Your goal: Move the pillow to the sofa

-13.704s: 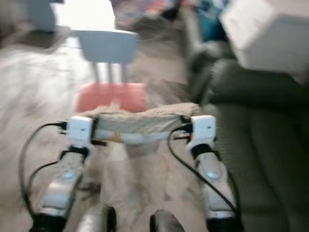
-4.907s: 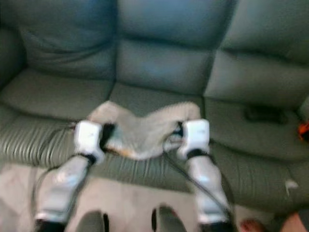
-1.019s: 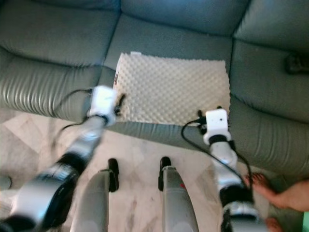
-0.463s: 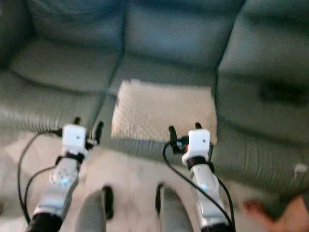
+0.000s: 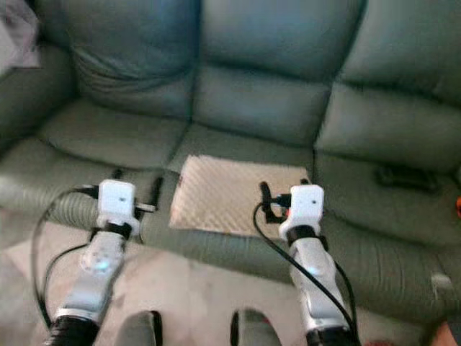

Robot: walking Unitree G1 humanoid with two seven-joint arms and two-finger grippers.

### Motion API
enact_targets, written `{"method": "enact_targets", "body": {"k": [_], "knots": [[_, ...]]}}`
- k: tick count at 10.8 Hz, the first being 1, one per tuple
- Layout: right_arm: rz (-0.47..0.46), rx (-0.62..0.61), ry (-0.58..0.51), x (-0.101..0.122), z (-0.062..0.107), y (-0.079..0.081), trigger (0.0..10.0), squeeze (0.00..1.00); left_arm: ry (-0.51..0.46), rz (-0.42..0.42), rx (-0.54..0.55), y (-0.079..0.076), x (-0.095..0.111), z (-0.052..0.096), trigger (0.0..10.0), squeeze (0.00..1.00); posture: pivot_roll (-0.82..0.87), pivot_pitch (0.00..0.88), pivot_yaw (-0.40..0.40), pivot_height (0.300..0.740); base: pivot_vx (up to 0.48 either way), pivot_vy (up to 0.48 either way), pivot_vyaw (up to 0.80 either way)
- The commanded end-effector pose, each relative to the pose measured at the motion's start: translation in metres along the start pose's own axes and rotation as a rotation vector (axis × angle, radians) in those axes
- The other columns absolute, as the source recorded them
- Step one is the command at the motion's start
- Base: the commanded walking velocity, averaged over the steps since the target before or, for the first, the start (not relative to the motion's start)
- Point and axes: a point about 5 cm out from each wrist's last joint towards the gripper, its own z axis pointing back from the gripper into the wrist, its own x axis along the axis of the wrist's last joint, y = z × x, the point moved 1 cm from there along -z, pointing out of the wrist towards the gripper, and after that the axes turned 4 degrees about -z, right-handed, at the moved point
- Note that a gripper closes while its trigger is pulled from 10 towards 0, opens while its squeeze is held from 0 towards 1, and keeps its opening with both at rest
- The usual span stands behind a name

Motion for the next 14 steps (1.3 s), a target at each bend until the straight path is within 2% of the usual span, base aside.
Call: {"method": "enact_targets", "body": {"k": [1,5,10,14], "knots": [[0.008,0.029,-0.006,0.003,0.000,0.004,10.0,0.00,0.019,0.000,-0.007,0.000,-0.003,0.002,10.0,0.00,-0.05,0.059,-0.030,0.740,0.000,0.000,0.78],[0.011,0.087,-0.007,0.009,-0.006,0.009,10.0,0.00,0.032,0.015,0.009,0.000,0.002,-0.008,10.0,0.00,-0.05,0.070,-0.040,0.740,0.000,0.000,0.78],[0.008,0.146,0.000,0.010,-0.008,0.018,10.0,0.00,0.053,0.012,0.027,-0.001,0.001,-0.009,10.0,0.00,-0.05,0.090,-0.043,0.740,0.000,0.000,0.78],[-0.019,0.167,-0.004,0.010,-0.012,0.028,10.0,0.00,0.061,-0.013,0.043,0.006,0.000,-0.010,10.0,0.00,-0.03,0.090,-0.036,0.740,0.000,0.430,0.78]]}}
